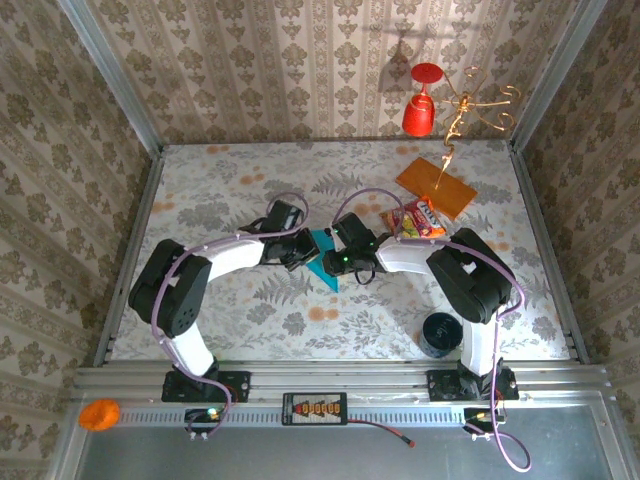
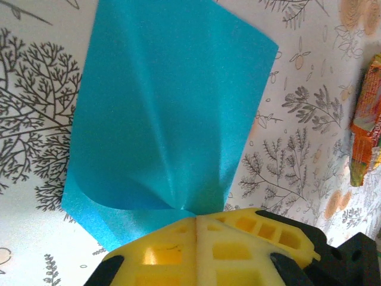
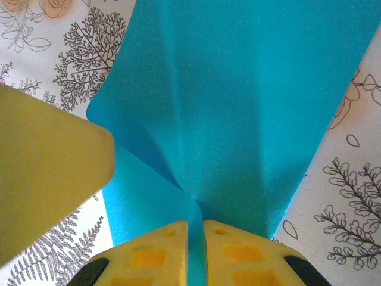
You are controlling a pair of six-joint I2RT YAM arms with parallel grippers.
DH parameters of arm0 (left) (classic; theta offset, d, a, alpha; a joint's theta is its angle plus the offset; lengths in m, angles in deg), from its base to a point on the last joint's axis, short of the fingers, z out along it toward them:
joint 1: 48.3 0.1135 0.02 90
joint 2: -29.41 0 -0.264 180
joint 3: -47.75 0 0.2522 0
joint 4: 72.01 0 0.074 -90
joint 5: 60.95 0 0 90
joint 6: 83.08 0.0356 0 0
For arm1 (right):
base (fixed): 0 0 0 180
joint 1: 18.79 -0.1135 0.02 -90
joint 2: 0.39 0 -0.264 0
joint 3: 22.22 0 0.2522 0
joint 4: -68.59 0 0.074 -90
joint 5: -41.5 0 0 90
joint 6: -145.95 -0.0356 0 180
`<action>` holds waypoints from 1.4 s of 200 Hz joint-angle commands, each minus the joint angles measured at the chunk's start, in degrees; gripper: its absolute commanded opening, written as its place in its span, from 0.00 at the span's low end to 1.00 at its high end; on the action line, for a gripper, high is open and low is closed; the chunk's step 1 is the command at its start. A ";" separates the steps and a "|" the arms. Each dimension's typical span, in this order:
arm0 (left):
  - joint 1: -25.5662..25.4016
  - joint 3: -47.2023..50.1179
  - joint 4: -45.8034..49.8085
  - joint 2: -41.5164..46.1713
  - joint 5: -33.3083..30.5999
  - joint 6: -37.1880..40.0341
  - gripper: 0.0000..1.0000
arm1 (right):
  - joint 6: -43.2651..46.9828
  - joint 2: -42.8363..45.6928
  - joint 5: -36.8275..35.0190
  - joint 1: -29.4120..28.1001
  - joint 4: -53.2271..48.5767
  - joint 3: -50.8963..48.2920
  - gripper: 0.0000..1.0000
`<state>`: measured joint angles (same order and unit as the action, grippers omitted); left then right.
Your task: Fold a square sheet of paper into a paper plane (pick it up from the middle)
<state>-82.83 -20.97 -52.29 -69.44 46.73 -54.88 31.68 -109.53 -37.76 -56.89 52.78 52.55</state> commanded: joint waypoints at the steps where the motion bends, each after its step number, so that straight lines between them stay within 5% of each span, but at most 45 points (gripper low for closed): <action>1: -0.46 1.28 -0.33 -0.94 -1.52 -2.10 0.05 | -0.69 -1.25 0.29 0.35 -2.26 1.05 0.15; 109: -1.16 1.42 -0.81 -3.19 -0.65 -1.39 0.04 | -1.02 -0.99 1.44 1.36 -2.26 1.07 0.15; 280: -0.90 0.30 -1.03 -4.95 -1.06 -0.65 0.03 | -2.40 1.61 14.48 5.06 -4.55 1.40 0.29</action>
<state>-83.57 -20.23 -52.79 -73.42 46.55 -55.69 30.37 -109.62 -26.81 -52.37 49.96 52.97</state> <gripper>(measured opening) 0.053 0.286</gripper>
